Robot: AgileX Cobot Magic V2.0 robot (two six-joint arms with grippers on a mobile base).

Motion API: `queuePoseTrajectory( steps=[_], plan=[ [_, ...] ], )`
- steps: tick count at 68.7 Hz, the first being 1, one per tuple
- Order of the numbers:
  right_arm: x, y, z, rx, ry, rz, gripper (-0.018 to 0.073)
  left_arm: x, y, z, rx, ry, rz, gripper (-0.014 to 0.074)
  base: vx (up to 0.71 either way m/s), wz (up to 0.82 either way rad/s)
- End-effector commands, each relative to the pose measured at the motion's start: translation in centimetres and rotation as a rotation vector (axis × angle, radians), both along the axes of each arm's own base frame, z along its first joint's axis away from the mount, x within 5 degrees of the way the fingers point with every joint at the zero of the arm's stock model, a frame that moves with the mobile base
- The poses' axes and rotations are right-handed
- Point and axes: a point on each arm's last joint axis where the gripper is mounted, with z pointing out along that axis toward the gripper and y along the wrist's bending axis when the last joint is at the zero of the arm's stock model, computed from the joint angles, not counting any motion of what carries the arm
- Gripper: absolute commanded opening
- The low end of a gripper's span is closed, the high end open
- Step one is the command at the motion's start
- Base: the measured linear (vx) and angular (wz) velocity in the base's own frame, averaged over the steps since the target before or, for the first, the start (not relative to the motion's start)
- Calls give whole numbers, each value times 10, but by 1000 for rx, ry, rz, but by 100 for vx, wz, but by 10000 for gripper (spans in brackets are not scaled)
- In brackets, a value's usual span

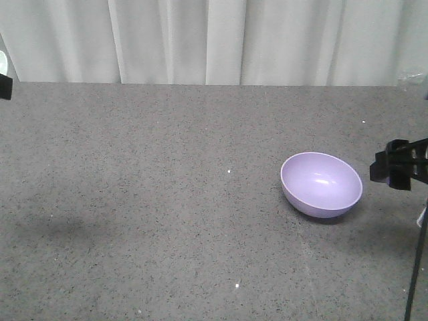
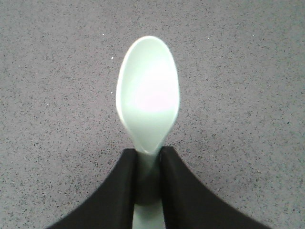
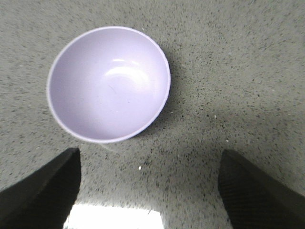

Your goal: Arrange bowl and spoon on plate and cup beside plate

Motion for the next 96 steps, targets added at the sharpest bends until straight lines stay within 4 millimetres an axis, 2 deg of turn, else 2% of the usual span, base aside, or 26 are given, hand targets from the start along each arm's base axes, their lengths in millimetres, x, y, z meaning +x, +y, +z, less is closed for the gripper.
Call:
queuePoseTrajectory(
  steps=[1,12,26,40,54,69,91,96],
  plan=[
    [25,-1,8,-9,-70,3,580,-4,0,15,-12,-97,-7,-6,0,0],
    [57,0,-1,-14,-25,9,580,-4,0,15,-12,-97,-7,-6,0,0],
    [87,1,-30,-27,66,26,580,-4,0,15,-12,-97,-7,-6,0,0],
    [106,1,-59,-28,127,28,580,-4,0,15,-12,-97,-7,-6,0,0],
    [114,1,-76,-26,166,26,551,-4,0,15,-12,-97,-7,-6,0,0],
    [116,5,-82,29,186,13,402,-4,0,15,-12,-97,-7,-6,0,0],
    [115,6,-82,49,198,9,-15,-4,0,15,-12,-97,-7,-6,0,0],
    [115,6,-81,49,194,9,-13,-4,0,15,-12,-97,-7,-6,0,0]
  ],
)
